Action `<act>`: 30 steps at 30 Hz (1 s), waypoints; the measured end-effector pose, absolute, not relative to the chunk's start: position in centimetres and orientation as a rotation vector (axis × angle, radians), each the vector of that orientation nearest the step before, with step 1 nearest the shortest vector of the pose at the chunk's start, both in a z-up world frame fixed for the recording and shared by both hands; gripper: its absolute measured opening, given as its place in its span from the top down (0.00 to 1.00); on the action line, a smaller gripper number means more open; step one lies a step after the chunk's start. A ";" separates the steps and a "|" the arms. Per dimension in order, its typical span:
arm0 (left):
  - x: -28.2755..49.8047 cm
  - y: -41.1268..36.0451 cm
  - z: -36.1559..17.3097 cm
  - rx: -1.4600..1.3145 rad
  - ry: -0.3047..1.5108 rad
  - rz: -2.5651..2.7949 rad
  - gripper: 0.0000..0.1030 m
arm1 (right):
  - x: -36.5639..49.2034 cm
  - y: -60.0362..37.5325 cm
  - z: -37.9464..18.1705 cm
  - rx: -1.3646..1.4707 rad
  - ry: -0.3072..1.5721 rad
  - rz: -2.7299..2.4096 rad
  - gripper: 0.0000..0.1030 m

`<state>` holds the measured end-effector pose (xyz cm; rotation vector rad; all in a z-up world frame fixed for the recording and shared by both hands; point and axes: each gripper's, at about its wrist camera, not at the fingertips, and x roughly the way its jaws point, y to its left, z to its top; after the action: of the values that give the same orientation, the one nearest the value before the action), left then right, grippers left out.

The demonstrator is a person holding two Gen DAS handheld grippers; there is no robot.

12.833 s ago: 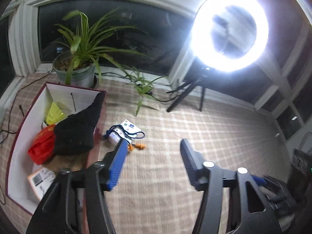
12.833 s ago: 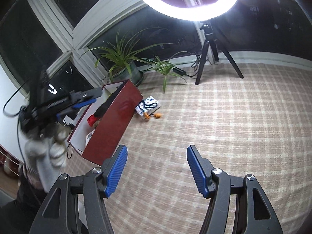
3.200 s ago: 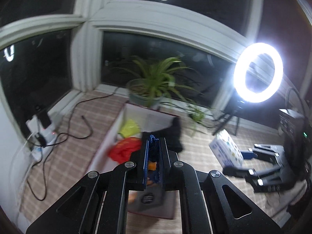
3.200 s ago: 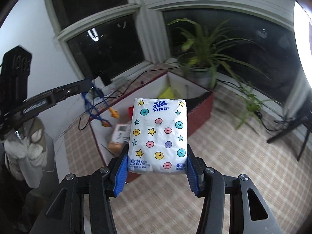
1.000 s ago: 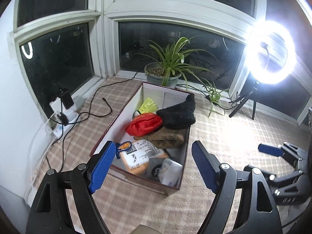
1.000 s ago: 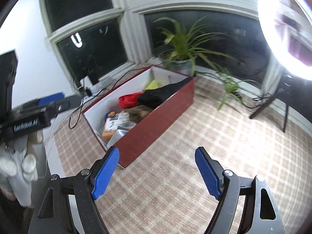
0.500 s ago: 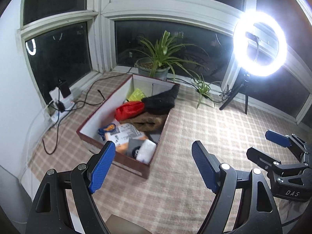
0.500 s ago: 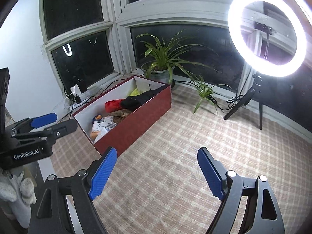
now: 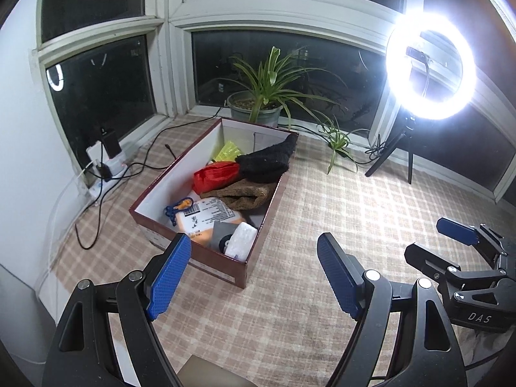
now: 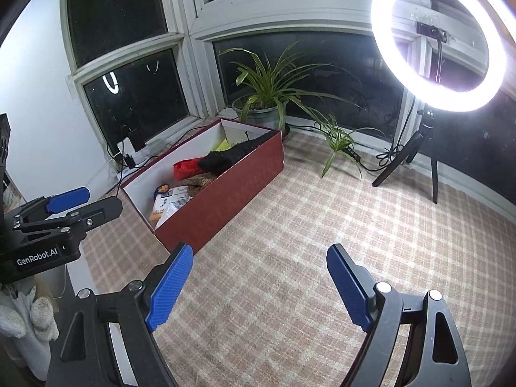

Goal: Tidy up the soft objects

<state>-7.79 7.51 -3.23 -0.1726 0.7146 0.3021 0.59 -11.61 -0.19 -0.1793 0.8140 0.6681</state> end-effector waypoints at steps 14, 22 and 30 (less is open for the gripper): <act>-7.3 7.3 -3.4 -0.173 0.721 0.275 0.22 | 1.0 -12.0 -0.7 -0.167 0.832 0.643 0.20; -7.3 7.2 -3.6 -0.177 0.727 0.273 0.22 | 1.2 -12.2 -1.0 -0.166 0.839 0.639 0.20; -7.4 7.2 -3.7 -0.175 0.730 0.271 0.22 | 1.1 -12.2 -1.1 -0.164 0.844 0.638 0.20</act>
<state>-7.38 7.16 -3.70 -0.1755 0.7296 0.2713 1.11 -12.25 -1.13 -0.1641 0.8442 0.6381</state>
